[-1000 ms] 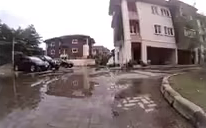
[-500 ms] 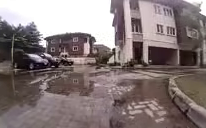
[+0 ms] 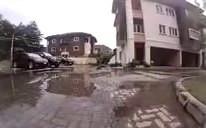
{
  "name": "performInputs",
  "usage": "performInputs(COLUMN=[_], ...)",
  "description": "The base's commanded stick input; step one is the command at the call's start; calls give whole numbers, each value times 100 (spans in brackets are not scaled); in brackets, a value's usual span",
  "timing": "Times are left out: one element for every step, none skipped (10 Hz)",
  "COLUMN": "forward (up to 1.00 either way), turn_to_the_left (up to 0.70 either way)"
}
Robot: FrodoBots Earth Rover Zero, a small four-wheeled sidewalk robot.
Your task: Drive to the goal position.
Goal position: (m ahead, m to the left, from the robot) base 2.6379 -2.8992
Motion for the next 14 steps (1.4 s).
performInputs(forward=[50,50,50,50,50,50,50,50,50,50,50,50,50,50], turn_to_the_left=[0,0,-4,-24,-50,-50,-40,-26,-3,0,-12,-46,-26,0])
